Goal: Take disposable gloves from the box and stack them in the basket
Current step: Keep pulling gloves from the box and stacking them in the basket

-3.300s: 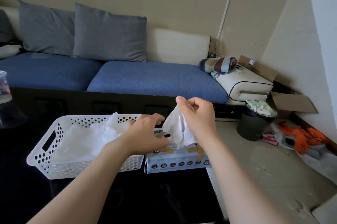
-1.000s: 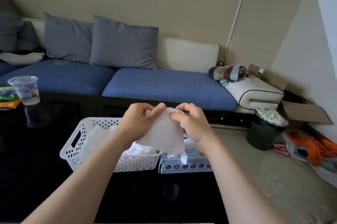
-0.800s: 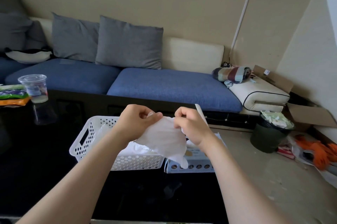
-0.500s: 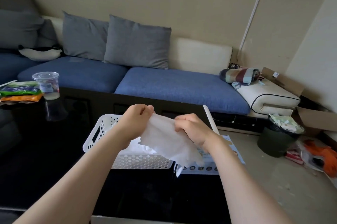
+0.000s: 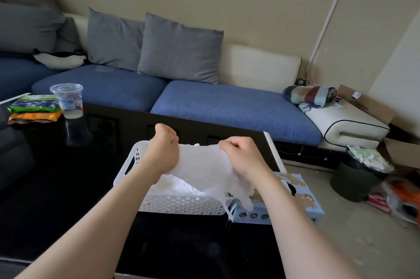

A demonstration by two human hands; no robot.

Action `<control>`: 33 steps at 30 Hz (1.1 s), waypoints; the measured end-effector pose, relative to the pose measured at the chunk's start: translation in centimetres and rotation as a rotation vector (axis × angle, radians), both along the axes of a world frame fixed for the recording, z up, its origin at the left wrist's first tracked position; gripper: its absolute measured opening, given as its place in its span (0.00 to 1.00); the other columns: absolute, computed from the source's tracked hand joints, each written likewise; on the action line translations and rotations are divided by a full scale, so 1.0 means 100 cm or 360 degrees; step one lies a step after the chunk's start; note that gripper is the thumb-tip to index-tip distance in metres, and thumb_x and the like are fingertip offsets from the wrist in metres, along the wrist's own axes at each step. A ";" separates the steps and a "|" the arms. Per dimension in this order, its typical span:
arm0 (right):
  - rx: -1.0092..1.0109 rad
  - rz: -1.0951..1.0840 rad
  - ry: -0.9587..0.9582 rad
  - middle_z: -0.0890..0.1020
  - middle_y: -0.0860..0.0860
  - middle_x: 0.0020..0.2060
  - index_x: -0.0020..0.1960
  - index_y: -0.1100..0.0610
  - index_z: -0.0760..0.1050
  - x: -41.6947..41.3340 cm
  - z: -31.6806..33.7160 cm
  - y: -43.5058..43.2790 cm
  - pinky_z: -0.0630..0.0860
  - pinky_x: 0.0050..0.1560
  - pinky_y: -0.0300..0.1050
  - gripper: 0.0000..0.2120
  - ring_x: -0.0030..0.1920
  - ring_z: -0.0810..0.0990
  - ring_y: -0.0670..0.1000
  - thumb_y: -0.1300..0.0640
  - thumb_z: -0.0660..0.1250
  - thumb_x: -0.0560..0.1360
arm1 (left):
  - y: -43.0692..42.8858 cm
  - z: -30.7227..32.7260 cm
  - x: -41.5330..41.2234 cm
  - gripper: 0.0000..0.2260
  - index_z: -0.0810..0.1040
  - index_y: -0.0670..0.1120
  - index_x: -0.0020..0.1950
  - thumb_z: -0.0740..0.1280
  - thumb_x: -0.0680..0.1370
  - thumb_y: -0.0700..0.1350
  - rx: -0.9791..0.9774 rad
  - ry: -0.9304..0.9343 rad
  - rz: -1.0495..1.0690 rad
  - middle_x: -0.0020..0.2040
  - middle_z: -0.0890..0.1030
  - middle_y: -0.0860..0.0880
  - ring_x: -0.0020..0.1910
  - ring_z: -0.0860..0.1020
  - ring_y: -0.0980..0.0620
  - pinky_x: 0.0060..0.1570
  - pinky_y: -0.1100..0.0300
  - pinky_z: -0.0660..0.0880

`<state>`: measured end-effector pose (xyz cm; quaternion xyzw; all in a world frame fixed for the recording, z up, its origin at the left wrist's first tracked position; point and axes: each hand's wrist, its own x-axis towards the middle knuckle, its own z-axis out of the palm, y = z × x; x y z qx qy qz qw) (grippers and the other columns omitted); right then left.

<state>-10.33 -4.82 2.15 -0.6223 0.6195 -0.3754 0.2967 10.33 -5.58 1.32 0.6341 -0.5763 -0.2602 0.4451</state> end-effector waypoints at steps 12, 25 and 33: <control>0.0008 0.0084 0.0724 0.81 0.46 0.43 0.51 0.45 0.80 0.027 -0.007 -0.014 0.84 0.45 0.52 0.07 0.39 0.84 0.52 0.43 0.69 0.78 | -0.006 -0.016 0.030 0.12 0.64 0.42 0.58 0.56 0.78 0.29 0.0258 -0.0841 -0.0017 0.38 0.75 0.44 0.32 0.69 0.49 0.30 0.56 0.64; -0.0089 0.0621 0.0310 0.80 0.40 0.66 0.71 0.36 0.73 0.054 -0.002 -0.018 0.78 0.66 0.55 0.29 0.65 0.78 0.48 0.59 0.65 0.74 | 0.001 0.011 0.015 0.06 0.77 0.51 0.53 0.73 0.81 0.48 -0.0525 -0.0358 -0.0468 0.47 0.80 0.56 0.38 0.76 0.61 0.39 0.64 0.71; -0.0082 0.0568 0.0003 0.76 0.49 0.29 0.34 0.61 0.75 0.016 0.014 -0.008 0.70 0.38 0.46 0.11 0.31 0.75 0.49 0.54 0.69 0.68 | 0.010 0.030 -0.007 0.04 0.80 0.50 0.48 0.74 0.80 0.46 -0.0746 -0.0021 -0.0376 0.45 0.82 0.55 0.29 0.74 0.49 0.32 0.64 0.70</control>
